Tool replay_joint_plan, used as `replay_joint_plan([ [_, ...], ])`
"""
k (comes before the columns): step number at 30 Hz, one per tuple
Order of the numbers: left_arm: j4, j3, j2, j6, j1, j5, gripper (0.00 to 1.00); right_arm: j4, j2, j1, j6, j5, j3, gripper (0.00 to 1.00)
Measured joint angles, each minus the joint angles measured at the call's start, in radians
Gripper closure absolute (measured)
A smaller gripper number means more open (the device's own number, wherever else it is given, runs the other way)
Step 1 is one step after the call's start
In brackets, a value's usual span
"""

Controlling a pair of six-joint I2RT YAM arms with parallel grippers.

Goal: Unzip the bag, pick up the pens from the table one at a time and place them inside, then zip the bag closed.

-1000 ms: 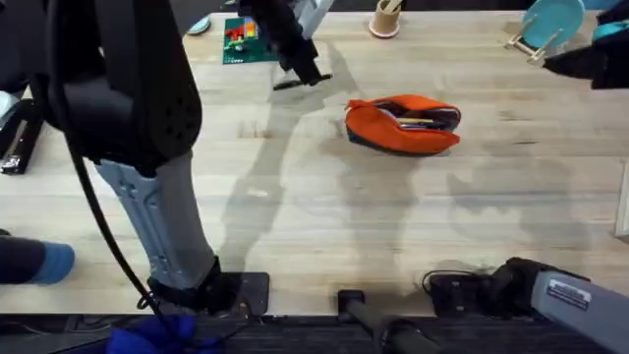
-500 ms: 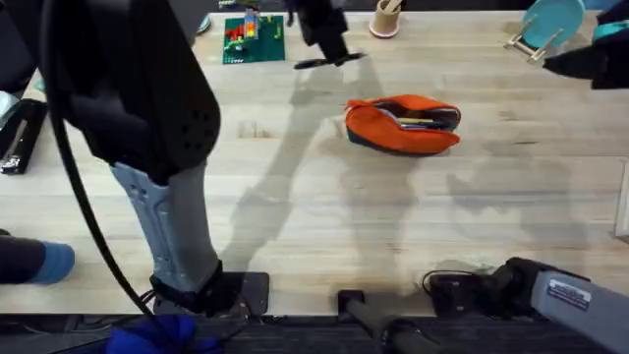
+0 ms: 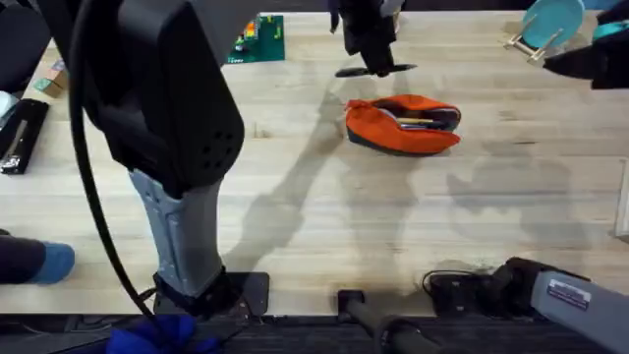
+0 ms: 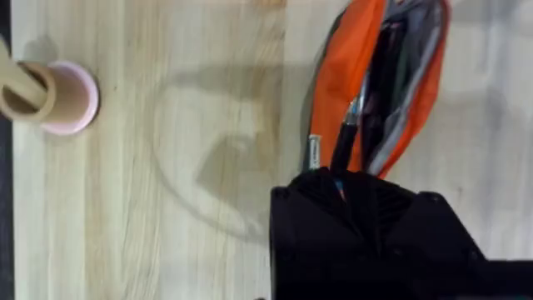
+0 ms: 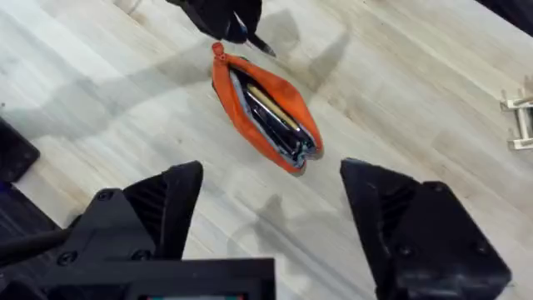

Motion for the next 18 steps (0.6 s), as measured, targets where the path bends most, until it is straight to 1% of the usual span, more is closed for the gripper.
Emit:
replay_joint_plan([
  [8, 0.004, 0.0, 0.0, 0.0, -0.041, 0.072, 0.961, 0.0, 0.0, 0.0, 0.0, 0.0, 0.0, 0.004],
  [18, 0.042, 0.0, 0.0, 0.0, -0.123, 0.107, 0.96, 0.0, 0.0, 0.0, 0.0, 0.0, 0.0, 0.004],
])
